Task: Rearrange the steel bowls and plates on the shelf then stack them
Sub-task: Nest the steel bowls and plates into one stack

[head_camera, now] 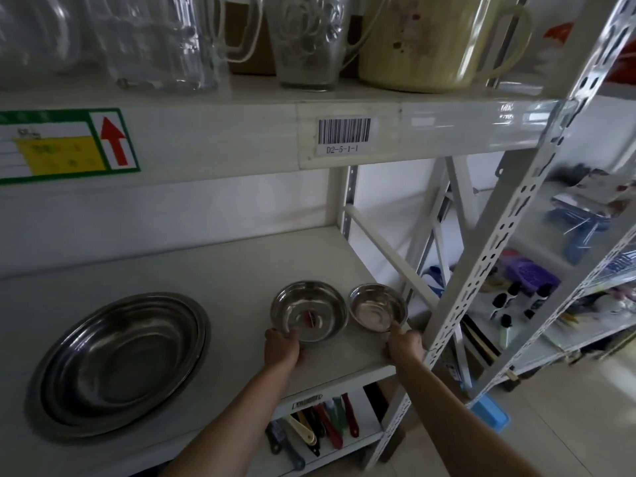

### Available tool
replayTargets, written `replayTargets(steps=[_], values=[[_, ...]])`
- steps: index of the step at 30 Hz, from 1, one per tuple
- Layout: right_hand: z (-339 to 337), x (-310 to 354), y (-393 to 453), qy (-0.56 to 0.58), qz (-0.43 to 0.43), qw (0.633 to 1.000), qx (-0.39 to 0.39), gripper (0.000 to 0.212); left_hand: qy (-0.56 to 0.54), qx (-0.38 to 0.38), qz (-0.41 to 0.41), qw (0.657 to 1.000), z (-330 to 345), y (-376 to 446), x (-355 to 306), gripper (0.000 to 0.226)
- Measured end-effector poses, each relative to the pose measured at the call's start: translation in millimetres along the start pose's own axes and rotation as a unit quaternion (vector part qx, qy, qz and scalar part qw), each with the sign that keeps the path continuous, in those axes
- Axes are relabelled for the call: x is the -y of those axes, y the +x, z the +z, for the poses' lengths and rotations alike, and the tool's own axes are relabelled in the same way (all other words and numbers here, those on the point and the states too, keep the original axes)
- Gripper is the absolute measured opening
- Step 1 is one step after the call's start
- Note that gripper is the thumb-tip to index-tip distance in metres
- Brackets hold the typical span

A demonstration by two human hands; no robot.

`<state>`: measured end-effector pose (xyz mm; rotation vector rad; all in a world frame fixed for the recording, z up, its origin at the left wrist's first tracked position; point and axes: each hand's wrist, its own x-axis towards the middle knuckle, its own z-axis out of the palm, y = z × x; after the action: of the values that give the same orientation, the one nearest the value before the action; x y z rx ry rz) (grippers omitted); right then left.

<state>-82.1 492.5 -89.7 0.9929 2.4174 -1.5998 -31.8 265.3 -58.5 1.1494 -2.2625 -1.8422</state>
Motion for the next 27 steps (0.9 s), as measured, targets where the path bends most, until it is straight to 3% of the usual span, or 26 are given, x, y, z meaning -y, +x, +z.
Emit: replayTargets(steps=[4, 7, 12, 15, 19, 23, 27], values=[[-11.2, 25.0, -25.0, -0.021, -0.023, 0.999, 0.014, 0.055, 0.005, -0.005, 0.002, 1.0, 3.9, 7.8, 3.8, 0.051], [-12.4, 30.4, -23.2, -0.016, -0.021, 0.999, 0.032, 0.042, 0.009, -0.011, -0.001, 1.0, 3.2, 5.9, 2.0, 0.034], [-8.1, 32.3, -21.1, 0.03, -0.008, 0.999, 0.028, 0.041, -0.04, -0.004, -0.013, 0.999, 17.8, 49.4, 32.2, 0.034], [-4.6, 30.2, -19.6, 0.046, -0.003, 0.999, 0.024, 0.041, -0.054, -0.006, -0.007, 0.999, 9.7, 39.9, 25.9, 0.025], [-5.0, 32.4, -24.2, 0.074, -0.003, 0.997, 0.015, 0.034, -0.073, 0.007, -0.003, 0.997, 2.6, 44.7, 29.5, 0.031], [-1.1, 40.6, -26.7, 0.095, -0.021, 0.995, 0.013, 0.031, -0.113, 0.002, 0.016, 0.993, -18.6, 16.5, 1.4, 0.032], [4.8, 52.5, -42.1, 0.132, -0.04, 0.99, 0.03, 0.012, -0.195, 0.007, 0.029, 0.98, -44.3, -12.9, -31.0, 0.018]])
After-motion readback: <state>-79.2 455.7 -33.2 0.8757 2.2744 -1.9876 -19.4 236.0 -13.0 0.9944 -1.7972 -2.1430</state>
